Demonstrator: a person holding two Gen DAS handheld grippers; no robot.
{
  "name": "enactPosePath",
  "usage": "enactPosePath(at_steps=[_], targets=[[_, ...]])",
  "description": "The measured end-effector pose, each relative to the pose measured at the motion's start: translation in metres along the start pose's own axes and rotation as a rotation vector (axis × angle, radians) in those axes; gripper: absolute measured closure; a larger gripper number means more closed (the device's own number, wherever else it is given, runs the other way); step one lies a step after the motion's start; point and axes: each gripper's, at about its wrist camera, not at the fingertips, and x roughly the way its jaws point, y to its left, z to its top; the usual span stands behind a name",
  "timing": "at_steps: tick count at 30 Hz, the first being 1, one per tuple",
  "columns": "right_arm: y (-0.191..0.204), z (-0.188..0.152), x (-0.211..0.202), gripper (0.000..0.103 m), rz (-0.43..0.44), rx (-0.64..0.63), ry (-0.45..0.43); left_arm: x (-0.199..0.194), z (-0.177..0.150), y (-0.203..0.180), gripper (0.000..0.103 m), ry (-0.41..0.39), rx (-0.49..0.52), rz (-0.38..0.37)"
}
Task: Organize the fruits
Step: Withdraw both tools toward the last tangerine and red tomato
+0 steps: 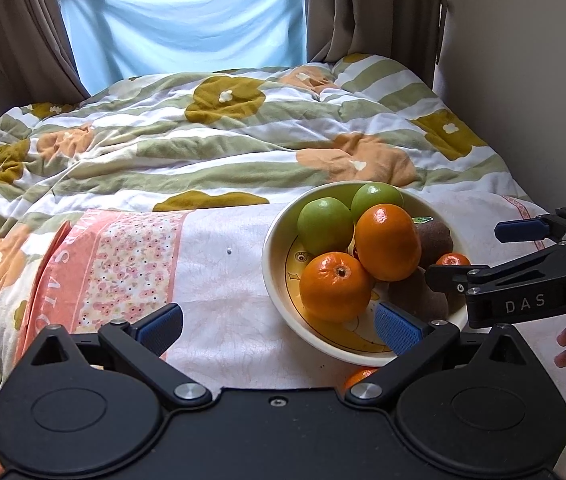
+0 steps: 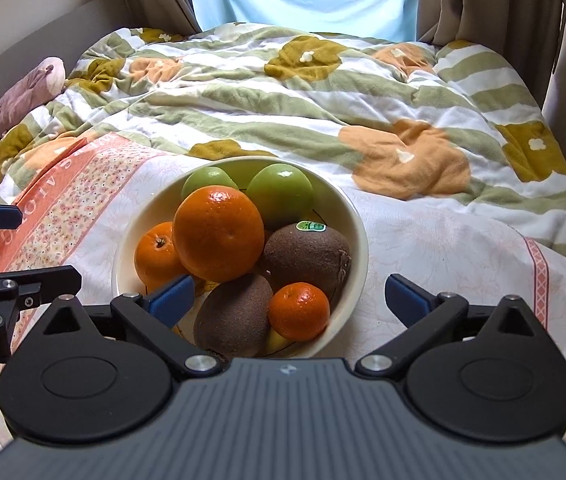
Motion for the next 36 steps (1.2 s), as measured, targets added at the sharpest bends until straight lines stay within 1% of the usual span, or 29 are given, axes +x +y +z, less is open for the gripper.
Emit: enactPosePath(at_steps=[8,14,17,22,24,26,30,36], targets=[[0.003,0.002,-0.015,0.000,0.006,-0.007,-0.019,-0.016,0.000,0.001,0.000,-0.032,-0.005,0.024],[0.010,0.004,-0.038,0.000,-0.051,-0.003,-0.040,-0.034,-0.001,0.003,0.000,-0.073,-0.003,0.015],[0.013,0.002,-0.058,0.000,-0.057,0.012,-0.061,-0.045,0.000,0.004,0.000,-0.097,0.011,0.006],[0.023,-0.005,-0.094,0.000,-0.131,0.047,-0.084,-0.073,0.004,0.008,0.000,-0.167,0.035,-0.023],[0.027,-0.010,-0.110,0.000,-0.144,0.075,-0.100,-0.083,0.002,0.009,0.000,-0.184,0.054,-0.034],[0.032,-0.016,-0.125,0.000,-0.181,0.102,-0.113,-0.090,-0.002,0.011,0.000,-0.196,0.075,-0.044],[0.044,-0.032,-0.149,0.000,-0.260,0.131,-0.128,-0.098,-0.013,0.012,0.000,-0.205,0.111,-0.082],[0.053,-0.065,-0.168,0.000,-0.319,0.205,-0.126,-0.096,-0.033,0.010,0.000,-0.192,0.163,-0.145]])
